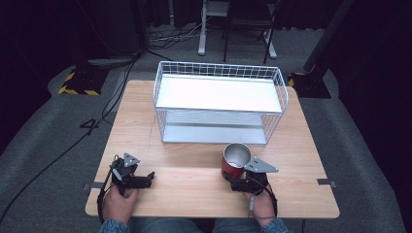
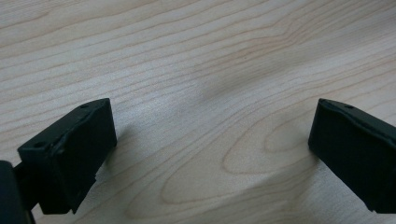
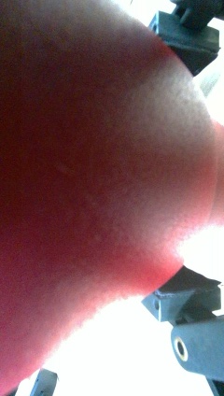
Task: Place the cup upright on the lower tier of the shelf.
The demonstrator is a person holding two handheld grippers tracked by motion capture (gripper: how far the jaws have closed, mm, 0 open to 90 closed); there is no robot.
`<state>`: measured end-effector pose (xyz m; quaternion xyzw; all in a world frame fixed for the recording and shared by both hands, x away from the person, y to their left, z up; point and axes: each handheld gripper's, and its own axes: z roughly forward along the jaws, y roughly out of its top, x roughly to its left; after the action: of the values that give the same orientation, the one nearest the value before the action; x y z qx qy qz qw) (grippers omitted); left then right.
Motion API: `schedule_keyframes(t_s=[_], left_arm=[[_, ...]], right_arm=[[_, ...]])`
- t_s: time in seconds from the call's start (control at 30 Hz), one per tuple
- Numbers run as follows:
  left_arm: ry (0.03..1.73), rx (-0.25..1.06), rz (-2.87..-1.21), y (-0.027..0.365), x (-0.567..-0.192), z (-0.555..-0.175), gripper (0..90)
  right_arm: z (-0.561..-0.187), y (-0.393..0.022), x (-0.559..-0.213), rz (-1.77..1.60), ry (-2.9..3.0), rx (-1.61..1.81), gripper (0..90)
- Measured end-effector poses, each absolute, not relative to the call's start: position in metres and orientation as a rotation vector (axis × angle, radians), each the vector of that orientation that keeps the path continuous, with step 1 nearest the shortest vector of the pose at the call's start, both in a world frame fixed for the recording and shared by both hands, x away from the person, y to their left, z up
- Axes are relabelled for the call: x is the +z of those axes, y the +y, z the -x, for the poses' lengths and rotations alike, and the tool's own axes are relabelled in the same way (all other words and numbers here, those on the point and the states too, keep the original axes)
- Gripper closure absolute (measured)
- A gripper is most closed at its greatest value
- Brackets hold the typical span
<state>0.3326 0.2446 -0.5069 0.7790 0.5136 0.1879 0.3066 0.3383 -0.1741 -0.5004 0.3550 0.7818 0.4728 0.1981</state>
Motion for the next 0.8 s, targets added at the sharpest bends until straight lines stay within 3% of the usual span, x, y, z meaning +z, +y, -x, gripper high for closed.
schedule_keyframes(t_s=[0.8], left_arm=[[1.359,0.497,-2.061,0.245,-0.507,-0.333,1.3]], right_arm=[[-0.351,-0.174,-0.477,-0.945,2.218,1.329,17.1]])
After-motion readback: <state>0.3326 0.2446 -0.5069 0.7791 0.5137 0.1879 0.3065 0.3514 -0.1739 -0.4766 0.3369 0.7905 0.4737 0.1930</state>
